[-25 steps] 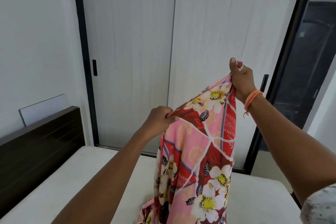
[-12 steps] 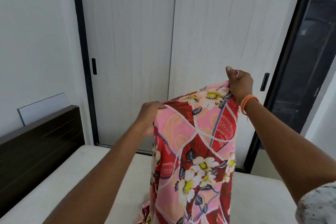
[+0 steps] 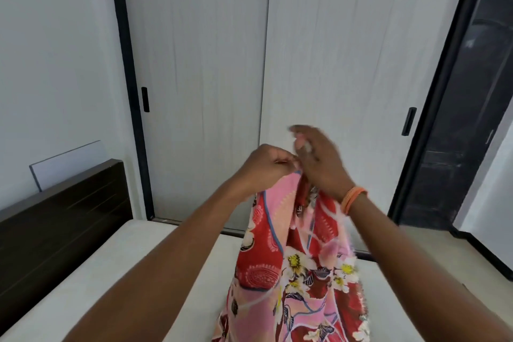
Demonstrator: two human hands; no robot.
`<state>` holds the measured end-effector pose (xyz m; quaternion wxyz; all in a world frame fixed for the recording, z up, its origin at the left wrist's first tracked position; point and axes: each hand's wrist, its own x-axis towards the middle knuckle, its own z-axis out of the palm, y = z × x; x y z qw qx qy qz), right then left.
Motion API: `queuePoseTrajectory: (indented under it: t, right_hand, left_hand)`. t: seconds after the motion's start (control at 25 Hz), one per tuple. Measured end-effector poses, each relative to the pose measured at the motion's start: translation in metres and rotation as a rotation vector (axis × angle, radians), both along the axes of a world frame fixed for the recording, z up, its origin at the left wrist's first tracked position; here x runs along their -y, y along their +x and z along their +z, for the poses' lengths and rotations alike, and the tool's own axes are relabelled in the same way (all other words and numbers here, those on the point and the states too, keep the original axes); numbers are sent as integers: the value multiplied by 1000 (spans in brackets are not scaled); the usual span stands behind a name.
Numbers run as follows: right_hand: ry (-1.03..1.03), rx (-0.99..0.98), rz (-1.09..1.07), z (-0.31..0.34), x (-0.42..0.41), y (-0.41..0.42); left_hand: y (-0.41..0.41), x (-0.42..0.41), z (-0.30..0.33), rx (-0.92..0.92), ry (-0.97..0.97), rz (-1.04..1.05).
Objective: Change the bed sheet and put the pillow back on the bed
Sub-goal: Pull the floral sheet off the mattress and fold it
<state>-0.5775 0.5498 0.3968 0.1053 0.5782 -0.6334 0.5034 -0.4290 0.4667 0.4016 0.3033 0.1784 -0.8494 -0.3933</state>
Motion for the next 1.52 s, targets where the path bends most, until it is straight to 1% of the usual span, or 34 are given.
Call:
queuePoseTrajectory:
  t: [0.04,0.08,0.12,0.16,0.2,0.32,0.36,0.4,0.44,0.52,0.6,0.64,0.68,0.72,0.76,0.8,0.84,0.88,0.92,0.96,1.04,1.08,1.12,1.16,1.2,1.32,1.4,1.44,1.52]
  right_hand:
    - [45,-21,121,-7,2,16]
    - [68,23,199,-13,3,23]
    - [52,56,223,-19,4,23]
    - [16,51,207,-24,4,18]
    - [-1,-3,146,-25,3,14]
    - [-8,-217,-54,-15,0,9]
    - [-29,-235,-78,-7,-1,10]
    - [-62,-212,-86,1,-3,10]
    - [-95,-176,-80,10,-5,11]
    - [-128,-105,-32,22,-8,7]
    - [-107,-64,9,26,-10,5]
    - [-96,-49,12,27,-10,4]
    - [-95,-31,10,28,-10,3]
    - [-99,-14,10,29,-10,3]
    - [-102,-2,8,30,-10,1]
    - [-100,4,3,31,-11,0]
    - [-94,4,0,33,-12,-1]
    - [-88,-1,-1,33,-13,-2]
    - [-85,-10,2,34,-13,-2]
    - [-81,-17,7,33,-13,-3]
    - [-72,-27,15,31,-13,-2]
    - [-69,-29,16,30,-12,-1]
    - [-71,-23,18,30,-12,0]
    - [-80,-10,27,30,-12,2]
    - [-90,2,44,31,-11,5]
    - [-78,0,89,33,-9,13]
    - [-82,0,106,35,-8,16]
    - [-81,10,111,35,-7,16]
    - [-76,42,128,35,-6,15]
  left_hand:
    - [-2,-1,1,14,-47,-13]
    - [-2,-1,2,17,-41,-37]
    - [0,2,3,-3,24,-69]
    - [3,5,3,-27,101,-98]
    - [7,7,3,-45,152,-110]
    - [10,4,-1,-104,267,-159]
    - [10,3,-1,-121,328,-194]
    - [11,3,-1,-122,345,-221]
    - [13,3,-2,-113,290,-219]
    - [16,4,-2,-78,41,-139]
    - [15,4,-3,-77,-205,-15]
    - [12,1,-4,-103,-298,41]
    - [10,-1,-6,-154,-304,59]
    - [7,-4,-6,-228,-186,39]
    - [6,-8,-4,-313,64,-40]
    - [6,-12,-2,-378,371,-152]
    - [8,-14,-1,-400,602,-267]
    - [10,-15,-1,-391,700,-350]
    - [11,-15,-2,-342,630,-361]
    - [12,-15,-4,-277,428,-304]
    - [13,-14,-8,-69,-202,-117]
    - [12,-14,-10,33,-463,-37]
    - [10,-15,-12,87,-643,30]
    - [8,-16,-15,85,-735,79]
    - [8,-17,-18,36,-753,115]
    - [1,-11,-27,-102,-616,205]
    - [-5,-9,-31,-141,-542,283]
    - [-7,-10,-30,-186,-440,261]
    - [-10,-15,-28,-281,-149,126]
